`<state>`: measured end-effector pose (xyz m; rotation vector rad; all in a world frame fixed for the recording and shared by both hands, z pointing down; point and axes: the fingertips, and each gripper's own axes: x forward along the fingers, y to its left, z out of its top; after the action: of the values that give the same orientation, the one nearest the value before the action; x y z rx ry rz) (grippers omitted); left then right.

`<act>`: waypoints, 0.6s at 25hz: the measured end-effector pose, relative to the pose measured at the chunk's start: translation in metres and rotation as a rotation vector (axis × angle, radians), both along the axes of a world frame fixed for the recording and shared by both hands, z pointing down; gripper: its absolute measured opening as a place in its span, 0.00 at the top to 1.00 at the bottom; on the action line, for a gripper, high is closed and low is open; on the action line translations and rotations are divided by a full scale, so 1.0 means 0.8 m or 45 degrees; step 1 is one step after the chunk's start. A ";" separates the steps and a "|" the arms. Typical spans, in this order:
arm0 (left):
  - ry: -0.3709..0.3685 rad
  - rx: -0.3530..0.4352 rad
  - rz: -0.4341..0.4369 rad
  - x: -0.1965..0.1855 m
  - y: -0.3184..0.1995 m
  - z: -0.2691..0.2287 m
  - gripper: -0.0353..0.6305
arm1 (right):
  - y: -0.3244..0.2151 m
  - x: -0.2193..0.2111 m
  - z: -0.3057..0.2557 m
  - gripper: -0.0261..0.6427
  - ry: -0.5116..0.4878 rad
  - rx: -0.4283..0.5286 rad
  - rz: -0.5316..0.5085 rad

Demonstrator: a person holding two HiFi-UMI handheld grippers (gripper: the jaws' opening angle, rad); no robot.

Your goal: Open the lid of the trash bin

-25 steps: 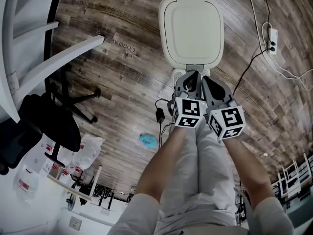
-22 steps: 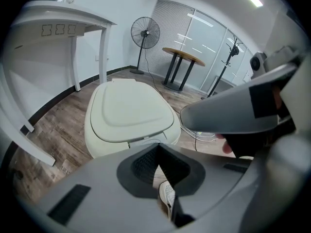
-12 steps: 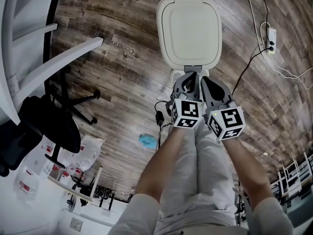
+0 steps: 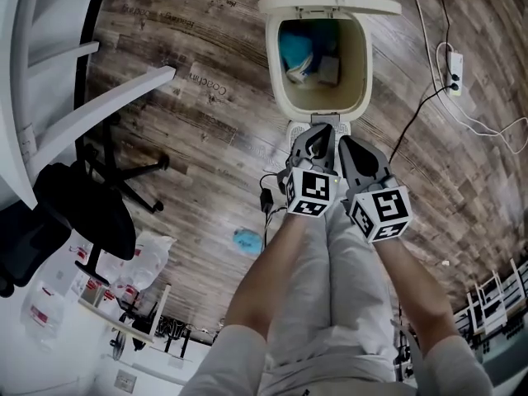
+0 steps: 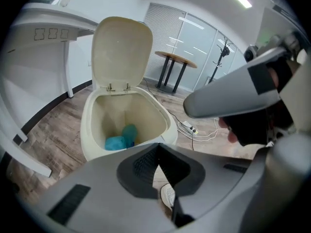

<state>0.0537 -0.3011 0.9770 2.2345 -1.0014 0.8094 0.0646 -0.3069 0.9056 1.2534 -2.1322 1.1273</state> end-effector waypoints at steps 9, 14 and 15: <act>0.037 0.256 -0.018 -0.017 -0.060 -0.161 0.95 | -0.040 0.065 -0.149 0.94 0.038 0.197 0.067; 0.145 0.485 -0.137 -0.040 -0.099 -0.348 0.95 | -0.077 0.125 -0.304 0.94 0.059 0.378 0.158; 0.163 0.529 -0.154 -0.043 -0.100 -0.387 0.95 | -0.080 0.135 -0.336 0.94 0.058 0.413 0.169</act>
<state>0.0189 -0.3814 0.6672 2.4980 -1.3227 0.4265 0.1724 -0.3712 0.6370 1.5661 -2.2906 0.8130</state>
